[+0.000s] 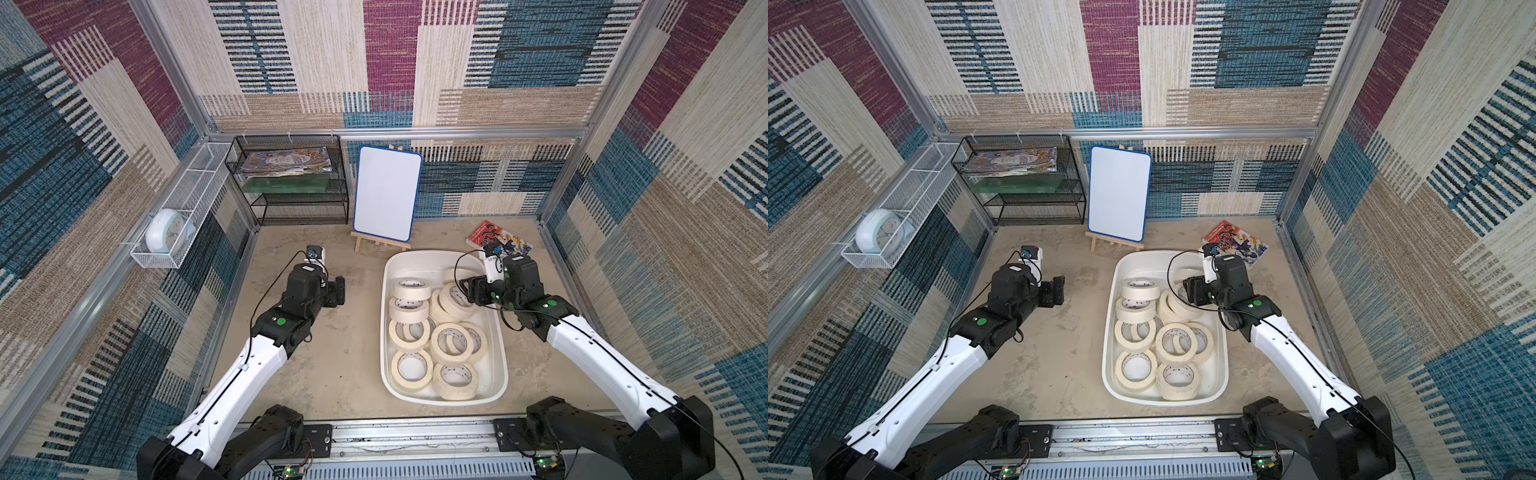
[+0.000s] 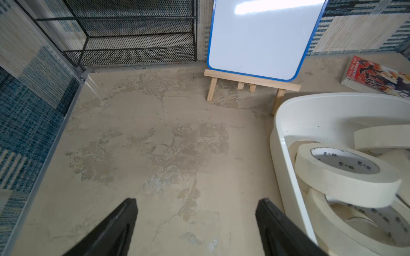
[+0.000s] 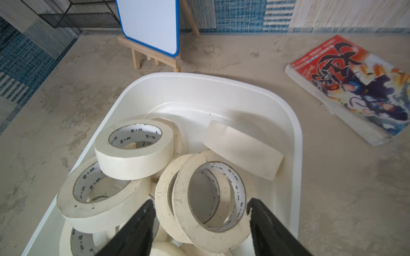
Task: Take out the art tape in the storage box
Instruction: Pick up the art tape from the storage box.
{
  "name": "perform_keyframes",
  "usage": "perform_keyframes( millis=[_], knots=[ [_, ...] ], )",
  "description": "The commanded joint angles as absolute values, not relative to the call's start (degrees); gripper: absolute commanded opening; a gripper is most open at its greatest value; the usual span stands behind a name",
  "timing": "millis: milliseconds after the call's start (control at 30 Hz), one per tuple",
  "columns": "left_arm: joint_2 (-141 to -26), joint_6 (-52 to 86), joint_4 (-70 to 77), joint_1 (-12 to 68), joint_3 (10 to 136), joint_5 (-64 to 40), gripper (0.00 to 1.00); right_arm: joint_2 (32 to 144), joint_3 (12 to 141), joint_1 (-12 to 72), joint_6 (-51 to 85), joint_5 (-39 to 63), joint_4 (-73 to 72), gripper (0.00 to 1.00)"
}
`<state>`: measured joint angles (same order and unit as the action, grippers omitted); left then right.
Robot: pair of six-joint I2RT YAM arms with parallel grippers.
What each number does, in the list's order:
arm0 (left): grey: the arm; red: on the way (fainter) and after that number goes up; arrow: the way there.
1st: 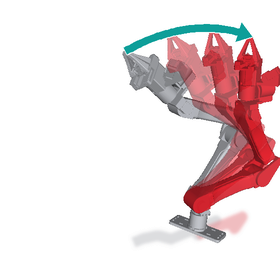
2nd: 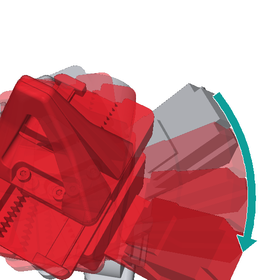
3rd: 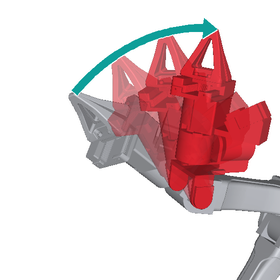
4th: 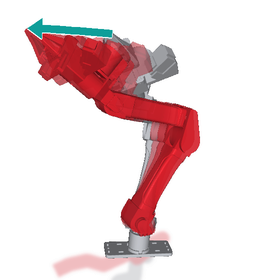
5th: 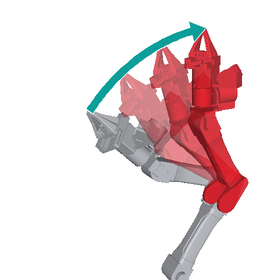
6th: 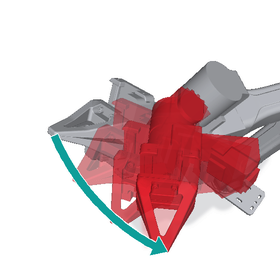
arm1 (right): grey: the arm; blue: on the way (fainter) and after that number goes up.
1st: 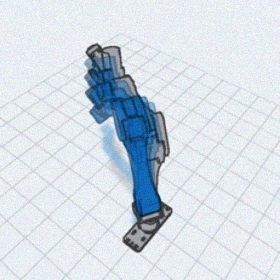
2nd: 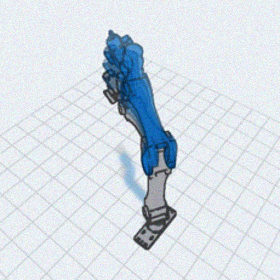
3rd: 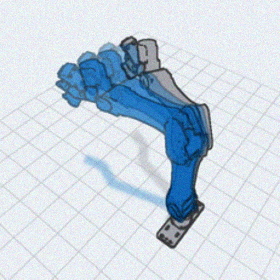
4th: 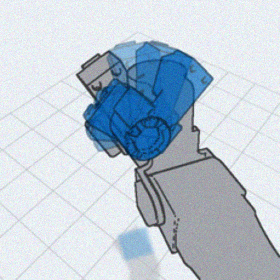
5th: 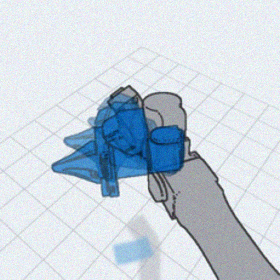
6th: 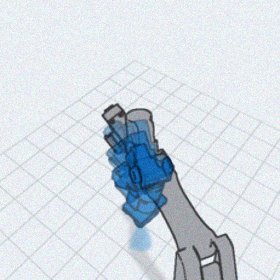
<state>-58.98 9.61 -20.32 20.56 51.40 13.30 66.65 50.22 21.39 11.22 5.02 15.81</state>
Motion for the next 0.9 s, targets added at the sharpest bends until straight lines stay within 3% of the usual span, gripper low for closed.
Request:
perform_keyframes(
  millis=[0,400,533,633,800,867],
  knots=[
    [-58.5,12.9,-25.5,21.0,52.8,10.2,0.88,70.8,51.3,21.5,11.1,12.5,18.3,0.67],
    [-58.5,13.1,-25.0,21.1,52.0,8.9,0.89,81.1,51.4,21.8,9.3,18.3,15.0,0.76],
    [-58.3,13.0,-24.9,21.2,51.7,8.8,0.89,83.3,51.5,22.1,8.4,19.0,15.5,0.74],
    [-57.9,12.9,-24.8,21.1,51.5,9.4,0.89,83.7,51.6,22.4,7.8,18.3,16.0,0.57],
    [-57.6,13.0,-24.9,21.2,51.4,9.7,0.89,81.4,52.9,24.2,7.8,14.0,18.5,0.12],
    [-57.4,13.1,-25.1,21.2,51.6,9.8,0.89,80.4,54.5,26.4,8.2,11.9,20.9,0.01]
  ],
)
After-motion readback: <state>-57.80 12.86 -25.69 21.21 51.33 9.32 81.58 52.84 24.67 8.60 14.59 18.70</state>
